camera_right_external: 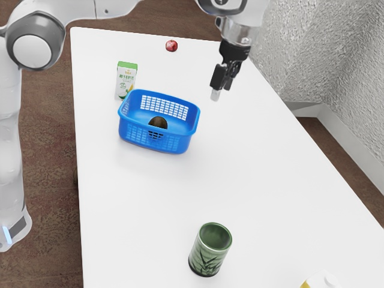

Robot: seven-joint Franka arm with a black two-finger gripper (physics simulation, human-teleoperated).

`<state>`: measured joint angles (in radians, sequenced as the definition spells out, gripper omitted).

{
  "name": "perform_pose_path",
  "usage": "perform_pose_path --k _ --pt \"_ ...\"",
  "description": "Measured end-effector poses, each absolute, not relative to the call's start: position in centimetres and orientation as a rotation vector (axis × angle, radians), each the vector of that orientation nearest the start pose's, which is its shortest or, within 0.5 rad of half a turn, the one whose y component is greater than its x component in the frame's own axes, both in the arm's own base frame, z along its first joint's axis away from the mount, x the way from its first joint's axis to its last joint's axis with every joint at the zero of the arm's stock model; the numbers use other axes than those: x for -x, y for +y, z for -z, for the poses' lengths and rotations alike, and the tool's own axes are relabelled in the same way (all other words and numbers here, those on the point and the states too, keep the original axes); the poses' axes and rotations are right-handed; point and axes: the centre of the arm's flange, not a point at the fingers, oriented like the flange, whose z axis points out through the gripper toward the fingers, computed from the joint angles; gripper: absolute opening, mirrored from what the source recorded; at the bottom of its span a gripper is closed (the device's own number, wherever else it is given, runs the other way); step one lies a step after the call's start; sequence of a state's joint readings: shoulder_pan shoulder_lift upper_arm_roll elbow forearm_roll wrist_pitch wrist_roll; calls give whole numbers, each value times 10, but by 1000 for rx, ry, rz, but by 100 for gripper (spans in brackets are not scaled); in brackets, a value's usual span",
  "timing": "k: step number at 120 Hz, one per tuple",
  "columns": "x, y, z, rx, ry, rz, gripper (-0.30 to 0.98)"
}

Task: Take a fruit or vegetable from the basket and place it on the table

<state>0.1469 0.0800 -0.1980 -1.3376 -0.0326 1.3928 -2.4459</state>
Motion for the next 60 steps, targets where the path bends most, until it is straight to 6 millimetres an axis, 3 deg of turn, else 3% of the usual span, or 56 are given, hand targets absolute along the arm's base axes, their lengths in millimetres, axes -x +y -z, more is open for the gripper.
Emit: perform_pose_path --k 11,22,32,44,52,60 --pt "-559 -22 -675 -1125 2934 82 69" --pt "-555 -34 -679 -1158 2911 78 69" --pt "-539 -48 -701 -1254 2838 41 69" --pt "-542 -51 -697 -1502 2720 30 69" --pt "-552 -32 -689 -1653 2636 27 69" --pt "-556 21 -686 -1729 2580 13 69"
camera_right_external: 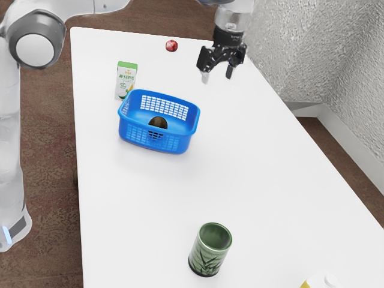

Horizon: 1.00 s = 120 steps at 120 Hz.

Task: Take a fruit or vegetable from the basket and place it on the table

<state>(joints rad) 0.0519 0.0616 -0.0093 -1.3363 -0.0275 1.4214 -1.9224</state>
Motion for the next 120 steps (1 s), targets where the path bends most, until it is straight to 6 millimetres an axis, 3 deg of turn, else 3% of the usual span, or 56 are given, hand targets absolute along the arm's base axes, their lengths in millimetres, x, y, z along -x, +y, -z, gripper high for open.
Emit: perform_pose_path --k 8,14,20,35,44,51,59,78,88,100,120 --pt "-555 78 -681 -1784 2547 1 69" --pt "-553 103 -678 -1856 2500 -6 69" --pt "-553 104 -680 -1967 2414 -18 69" --pt "-565 72 -671 -2322 2092 -16 69" --pt "-568 70 -664 -2497 1944 -34 69" --pt "-566 85 -635 -2617 1883 8 69" --pt "-545 111 -604 -2707 1816 46 69" --pt "-507 167 -583 -2800 1649 6 69" --pt "-503 156 -582 -2862 1484 -30 69" --pt "-502 135 -597 -2829 1315 -89 69" --pt "-492 128 -605 -2778 1246 -134 69"
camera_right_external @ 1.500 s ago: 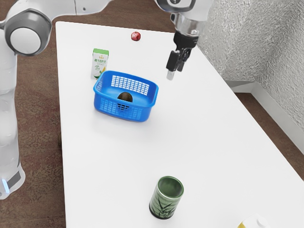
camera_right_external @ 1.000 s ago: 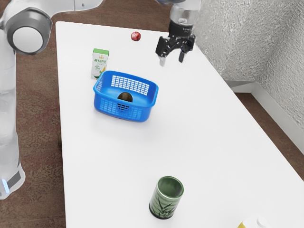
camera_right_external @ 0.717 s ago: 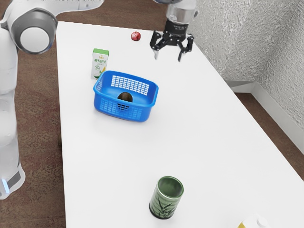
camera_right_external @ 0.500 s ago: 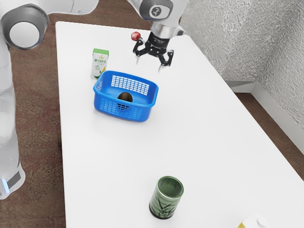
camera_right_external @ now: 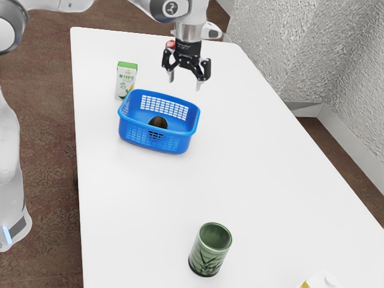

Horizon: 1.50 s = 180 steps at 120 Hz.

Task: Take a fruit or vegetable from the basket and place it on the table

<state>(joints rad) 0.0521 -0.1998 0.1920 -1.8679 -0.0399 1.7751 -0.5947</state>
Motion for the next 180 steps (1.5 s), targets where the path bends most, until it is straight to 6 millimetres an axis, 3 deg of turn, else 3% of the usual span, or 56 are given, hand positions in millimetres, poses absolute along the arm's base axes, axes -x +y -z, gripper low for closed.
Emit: perform_pose_path --k 28,42,54,69,84,121,148,180 --pt "-460 125 -600 2911 -1500 131 69" --pt "-455 123 -590 2851 -1622 93 69" --pt "-434 127 -577 2791 -1734 51 69" --pt "-413 101 -562 2749 -1772 27 69" --pt "-392 94 -542 2692 -1865 24 69" --pt "-390 101 -523 2583 -2030 48 68" --pt "-385 135 -525 2504 -2118 95 67" --pt "-406 143 -519 2577 -1941 123 67"
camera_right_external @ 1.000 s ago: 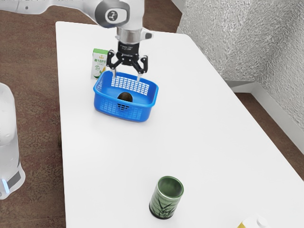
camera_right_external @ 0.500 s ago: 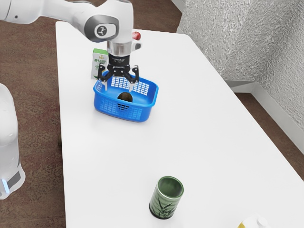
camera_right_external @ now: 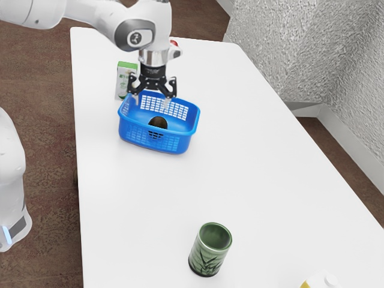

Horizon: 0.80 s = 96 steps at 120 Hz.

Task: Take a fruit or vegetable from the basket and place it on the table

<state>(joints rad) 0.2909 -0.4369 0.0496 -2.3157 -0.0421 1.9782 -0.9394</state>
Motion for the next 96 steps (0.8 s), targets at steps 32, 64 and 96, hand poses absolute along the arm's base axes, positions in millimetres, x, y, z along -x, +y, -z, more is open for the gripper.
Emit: perform_pose_path --k 32,64,96 --pt "-418 143 -506 2648 -1836 137 67" --pt "-430 144 -482 2692 -1794 100 67" --pt "-439 146 -456 2715 -1796 42 66"
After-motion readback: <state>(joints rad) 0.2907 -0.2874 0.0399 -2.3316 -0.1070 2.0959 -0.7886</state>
